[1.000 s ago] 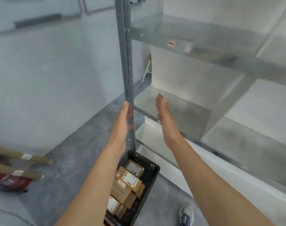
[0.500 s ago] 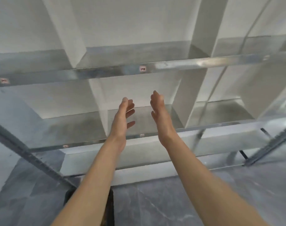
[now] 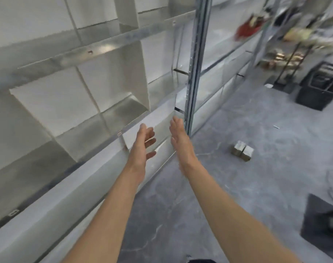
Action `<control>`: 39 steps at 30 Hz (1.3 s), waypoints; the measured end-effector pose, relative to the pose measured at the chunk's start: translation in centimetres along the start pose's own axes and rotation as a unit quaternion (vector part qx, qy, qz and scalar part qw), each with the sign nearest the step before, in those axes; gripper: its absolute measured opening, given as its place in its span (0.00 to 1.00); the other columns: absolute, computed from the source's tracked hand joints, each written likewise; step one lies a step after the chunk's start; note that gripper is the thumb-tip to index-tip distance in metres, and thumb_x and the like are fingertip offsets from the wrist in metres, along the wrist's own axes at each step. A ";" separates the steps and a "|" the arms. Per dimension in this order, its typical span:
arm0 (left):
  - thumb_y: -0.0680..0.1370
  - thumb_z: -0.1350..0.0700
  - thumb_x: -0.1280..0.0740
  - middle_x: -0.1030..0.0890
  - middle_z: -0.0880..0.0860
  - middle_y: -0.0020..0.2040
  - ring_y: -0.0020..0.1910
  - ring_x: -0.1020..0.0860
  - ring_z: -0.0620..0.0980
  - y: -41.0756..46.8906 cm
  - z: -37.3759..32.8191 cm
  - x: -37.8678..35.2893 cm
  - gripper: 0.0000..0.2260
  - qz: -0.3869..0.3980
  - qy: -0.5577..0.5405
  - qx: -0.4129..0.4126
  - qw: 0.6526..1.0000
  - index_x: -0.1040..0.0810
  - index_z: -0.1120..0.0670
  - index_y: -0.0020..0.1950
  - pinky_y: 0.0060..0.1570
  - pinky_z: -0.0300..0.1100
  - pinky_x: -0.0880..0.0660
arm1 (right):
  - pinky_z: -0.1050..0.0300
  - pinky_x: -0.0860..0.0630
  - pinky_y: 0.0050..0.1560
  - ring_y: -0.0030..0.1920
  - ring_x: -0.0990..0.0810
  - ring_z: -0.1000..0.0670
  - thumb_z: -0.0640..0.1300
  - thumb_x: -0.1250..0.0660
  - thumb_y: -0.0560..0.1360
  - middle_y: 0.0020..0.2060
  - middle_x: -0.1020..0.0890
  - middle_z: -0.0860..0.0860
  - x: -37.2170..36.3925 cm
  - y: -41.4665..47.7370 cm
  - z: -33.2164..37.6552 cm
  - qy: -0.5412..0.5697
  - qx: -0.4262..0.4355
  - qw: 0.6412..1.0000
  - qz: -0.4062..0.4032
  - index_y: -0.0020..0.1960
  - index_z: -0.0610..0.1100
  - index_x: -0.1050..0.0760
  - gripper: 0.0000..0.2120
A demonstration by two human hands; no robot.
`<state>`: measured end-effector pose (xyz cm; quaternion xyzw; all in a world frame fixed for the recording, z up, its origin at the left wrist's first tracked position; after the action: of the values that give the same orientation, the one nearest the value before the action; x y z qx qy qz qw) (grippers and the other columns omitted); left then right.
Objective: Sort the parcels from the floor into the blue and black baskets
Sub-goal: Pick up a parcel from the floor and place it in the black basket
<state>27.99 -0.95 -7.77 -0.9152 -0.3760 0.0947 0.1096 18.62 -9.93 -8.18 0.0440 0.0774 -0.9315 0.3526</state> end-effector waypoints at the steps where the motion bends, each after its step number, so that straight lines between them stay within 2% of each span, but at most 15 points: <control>1: 0.84 0.34 0.47 0.21 0.44 0.68 0.66 0.23 0.44 0.6 0.3 -2.1 0.26 0.019 0.008 0.004 1.000 0.24 0.48 0.71 0.67 0.53 0.26 | 0.45 0.47 0.84 0.80 0.39 0.60 0.76 0.49 0.79 0.81 0.36 0.61 2.2 0.2 0.0 0.003 -0.005 1.000 -0.024 0.84 0.59 0.42 0.39; 4: 0.84 0.35 0.46 0.19 0.45 0.62 0.64 0.22 0.46 2.4 1.2 -8.0 0.22 0.078 0.026 0.018 0.996 0.20 0.46 0.63 0.65 0.53 0.25 | 0.54 0.41 0.81 0.71 0.31 0.69 0.68 0.50 0.84 0.75 0.32 0.66 8.2 0.6 -0.1 0.035 -0.013 0.995 -0.092 0.78 0.64 0.37 0.24; 5: 0.84 0.35 0.46 0.18 0.45 0.61 0.64 0.21 0.46 3.1 1.6 -9.7 0.22 0.096 0.031 0.024 0.995 0.19 0.46 0.62 0.63 0.53 0.25 | 0.56 0.39 0.78 0.66 0.29 0.73 0.69 0.49 0.83 0.74 0.31 0.67 9.7 0.6 -0.2 0.043 -0.014 0.993 -0.108 0.74 0.67 0.35 0.21; 6: 0.83 0.34 0.45 0.17 0.45 0.61 0.63 0.21 0.46 3.8 2.0 -11.3 0.23 0.116 0.038 0.031 0.992 0.19 0.46 0.63 0.62 0.52 0.25 | 0.56 0.38 0.77 0.65 0.28 0.73 0.72 0.49 0.80 0.72 0.31 0.68 11.2 0.7 -0.3 0.043 -0.017 0.991 -0.125 0.71 0.69 0.34 0.22; 8: 0.82 0.33 0.45 0.18 0.45 0.64 0.64 0.21 0.44 5.5 2.9 -14.4 0.26 0.156 0.055 0.043 0.985 0.20 0.47 0.67 0.60 0.49 0.24 | 0.52 0.40 0.79 0.70 0.31 0.67 0.77 0.49 0.75 0.70 0.31 0.70 13.7 1.1 -0.7 0.040 -0.030 0.987 -0.153 0.72 0.70 0.34 0.28; 12: 0.83 0.34 0.45 0.20 0.44 0.67 0.65 0.22 0.44 9.2 4.3 -19.3 0.25 0.223 0.072 0.066 0.970 0.23 0.47 0.70 0.63 0.50 0.24 | 0.45 0.47 0.83 0.80 0.40 0.62 0.84 0.47 0.70 0.81 0.38 0.64 17.8 3.3 -1.9 0.045 -0.031 0.975 -0.214 0.81 0.66 0.40 0.43; 14: 0.83 0.35 0.45 0.21 0.44 0.67 0.65 0.23 0.44 11.1 4.8 -21.3 0.24 0.244 0.081 0.087 0.962 0.23 0.46 0.69 0.64 0.51 0.24 | 0.46 0.46 0.83 0.79 0.38 0.62 0.81 0.46 0.73 0.80 0.37 0.63 19.5 4.6 -2.6 0.052 -0.044 0.966 -0.250 0.79 0.67 0.38 0.38; 16: 0.83 0.36 0.45 0.22 0.45 0.68 0.65 0.23 0.44 12.9 5.2 -23.0 0.24 0.263 0.091 0.102 0.955 0.24 0.47 0.71 0.62 0.49 0.24 | 0.50 0.41 0.80 0.74 0.32 0.63 0.77 0.45 0.74 0.76 0.31 0.64 21.0 5.6 -2.4 0.060 -0.049 0.955 -0.285 0.71 0.72 0.32 0.27; 17: 0.84 0.36 0.45 0.22 0.46 0.69 0.66 0.23 0.45 13.8 5.6 -23.9 0.25 0.273 0.099 0.109 0.951 0.24 0.48 0.72 0.61 0.48 0.25 | 0.50 0.41 0.80 0.74 0.32 0.62 0.77 0.45 0.73 0.75 0.31 0.64 21.8 6.0 -2.4 0.061 -0.052 0.950 -0.303 0.69 0.72 0.32 0.26; 21: 0.84 0.37 0.46 0.23 0.47 0.71 0.68 0.25 0.45 16.6 6.6 -27.7 0.26 0.312 0.135 0.132 0.931 0.26 0.50 0.75 0.67 0.51 0.27 | 0.44 0.46 0.83 0.81 0.39 0.55 0.78 0.47 0.71 0.82 0.37 0.58 25.4 7.4 -3.2 0.058 -0.079 0.934 -0.344 0.82 0.61 0.41 0.43; 22: 0.85 0.37 0.46 0.23 0.47 0.71 0.68 0.25 0.46 17.3 6.9 -28.7 0.26 0.316 0.142 0.138 0.928 0.26 0.50 0.75 0.68 0.51 0.28 | 0.43 0.46 0.83 0.81 0.39 0.55 0.78 0.48 0.73 0.82 0.38 0.58 26.2 7.8 -3.5 0.058 -0.089 0.929 -0.354 0.83 0.60 0.42 0.43; 25: 0.85 0.37 0.46 0.24 0.48 0.72 0.69 0.26 0.47 19.4 7.8 -31.8 0.27 0.331 0.162 0.153 0.917 0.28 0.51 0.76 0.69 0.51 0.29 | 0.48 0.42 0.80 0.79 0.35 0.55 0.72 0.49 0.79 0.81 0.36 0.57 29.0 9.1 -4.3 0.074 -0.103 0.915 -0.384 0.81 0.61 0.39 0.33; 29: 0.84 0.35 0.47 0.25 0.49 0.73 0.70 0.27 0.47 22.6 9.7 -36.5 0.29 0.338 0.189 0.175 0.905 0.29 0.51 0.77 0.68 0.51 0.30 | 0.43 0.45 0.82 0.82 0.39 0.51 0.77 0.48 0.73 0.83 0.39 0.55 33.8 11.4 -5.9 0.094 -0.127 0.903 -0.400 0.84 0.59 0.42 0.43; 35: 0.85 0.36 0.47 0.26 0.50 0.75 0.72 0.27 0.49 26.9 12.9 -46.1 0.28 0.329 0.219 0.209 0.894 0.30 0.53 0.78 0.69 0.53 0.30 | 0.42 0.45 0.83 0.82 0.40 0.49 0.79 0.49 0.72 0.83 0.39 0.54 44.0 16.0 -8.6 0.128 -0.158 0.891 -0.406 0.84 0.59 0.43 0.46; 39: 0.85 0.36 0.47 0.27 0.50 0.76 0.72 0.28 0.48 28.8 15.2 -53.1 0.29 0.325 0.237 0.243 0.883 0.31 0.51 0.78 0.72 0.55 0.31 | 0.43 0.45 0.83 0.82 0.40 0.50 0.75 0.50 0.77 0.83 0.39 0.53 51.4 18.7 -9.9 0.143 -0.189 0.883 -0.406 0.85 0.56 0.44 0.41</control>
<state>6.20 -56.59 -25.36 -0.9258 0.0142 -0.0062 0.3777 -7.12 -55.43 -27.08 0.0741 0.3122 -0.9446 -0.0693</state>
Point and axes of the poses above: each hand's wrist, its own y-axis towards the middle knuckle, its own x-axis out of the back of the hand, z = x × y, the point moved 4 cm from there along y, towards the middle knuckle
